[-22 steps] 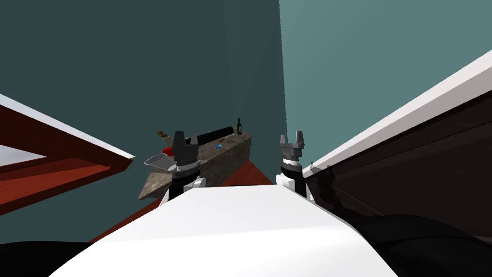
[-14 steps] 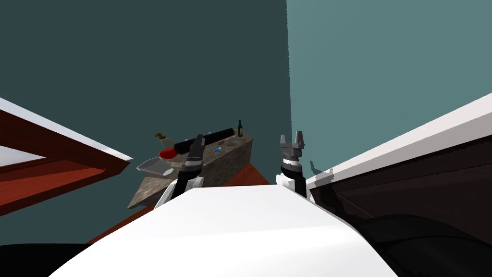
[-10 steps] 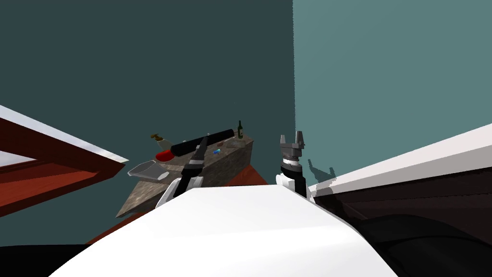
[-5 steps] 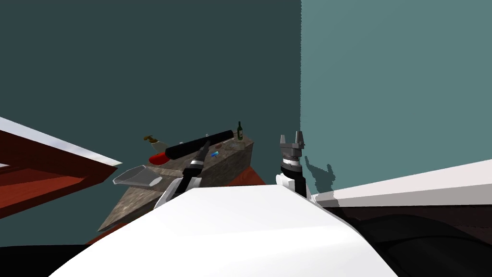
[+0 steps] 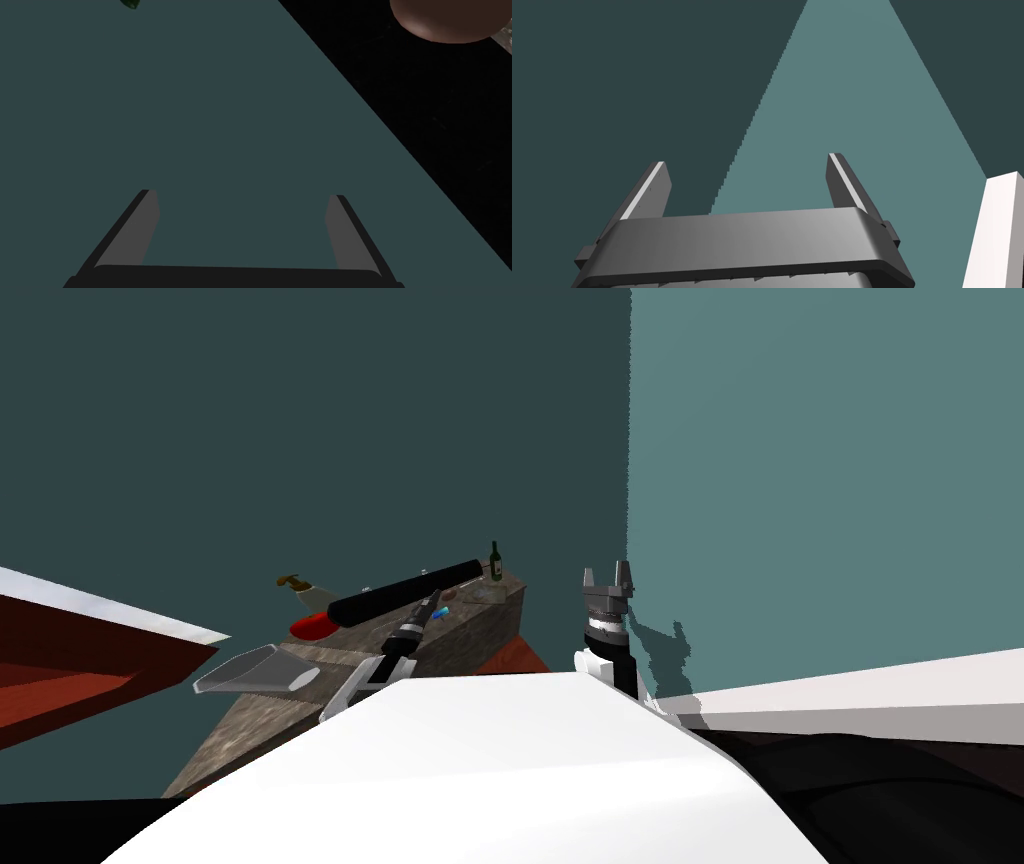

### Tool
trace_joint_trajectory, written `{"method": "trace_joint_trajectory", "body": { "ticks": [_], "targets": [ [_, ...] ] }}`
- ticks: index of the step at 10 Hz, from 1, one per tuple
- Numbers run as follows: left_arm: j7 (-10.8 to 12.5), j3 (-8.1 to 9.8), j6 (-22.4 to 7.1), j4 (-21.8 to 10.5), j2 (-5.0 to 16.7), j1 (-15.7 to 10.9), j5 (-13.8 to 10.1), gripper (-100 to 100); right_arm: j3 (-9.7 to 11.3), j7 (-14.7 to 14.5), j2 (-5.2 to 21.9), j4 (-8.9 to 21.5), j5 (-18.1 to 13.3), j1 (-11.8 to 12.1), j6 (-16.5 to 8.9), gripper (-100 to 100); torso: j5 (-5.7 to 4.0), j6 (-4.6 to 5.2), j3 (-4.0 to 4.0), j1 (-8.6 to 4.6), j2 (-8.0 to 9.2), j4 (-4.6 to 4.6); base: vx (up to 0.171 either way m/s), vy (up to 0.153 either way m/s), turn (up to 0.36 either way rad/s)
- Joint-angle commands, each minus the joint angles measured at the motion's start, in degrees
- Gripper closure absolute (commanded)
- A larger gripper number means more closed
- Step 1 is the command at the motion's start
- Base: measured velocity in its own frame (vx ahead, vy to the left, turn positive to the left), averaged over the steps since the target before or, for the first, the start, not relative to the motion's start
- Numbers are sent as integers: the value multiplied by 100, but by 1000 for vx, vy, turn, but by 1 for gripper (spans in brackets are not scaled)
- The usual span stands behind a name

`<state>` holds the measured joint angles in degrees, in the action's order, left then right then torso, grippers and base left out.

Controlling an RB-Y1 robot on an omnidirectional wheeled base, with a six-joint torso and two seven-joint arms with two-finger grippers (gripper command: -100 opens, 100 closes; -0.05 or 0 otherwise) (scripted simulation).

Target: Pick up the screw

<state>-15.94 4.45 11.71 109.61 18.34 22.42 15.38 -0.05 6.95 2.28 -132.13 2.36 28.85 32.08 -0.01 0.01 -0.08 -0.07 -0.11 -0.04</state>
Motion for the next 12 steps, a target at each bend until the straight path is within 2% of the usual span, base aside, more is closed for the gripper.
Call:
{"method": "trace_joint_trajectory", "body": {
  "ticks": [1, 4, 12],
  "targets": [
    [-31, -33, -194, -187, 275, -7, 83, -100, 0, 0, 0, 0, 0, 0, 0, 0, 0, 0, 0, 0, 0, 0, 17, -36, -85],
    [-88, -131, -318, -557, 694, 12, 237, -100, 0, 0, 0, 0, 0, 0, 0, 0, -1, -1, 9, -1, 15, 4, -9, -29, -93],
    [-212, -478, -498, -1600, 1973, 80, 686, -100, 0, 0, 0, 0, 0, -1, 0, 0, 0, -2, 18, 5, 30, 7, -38, -19, -125]
  ]
}}
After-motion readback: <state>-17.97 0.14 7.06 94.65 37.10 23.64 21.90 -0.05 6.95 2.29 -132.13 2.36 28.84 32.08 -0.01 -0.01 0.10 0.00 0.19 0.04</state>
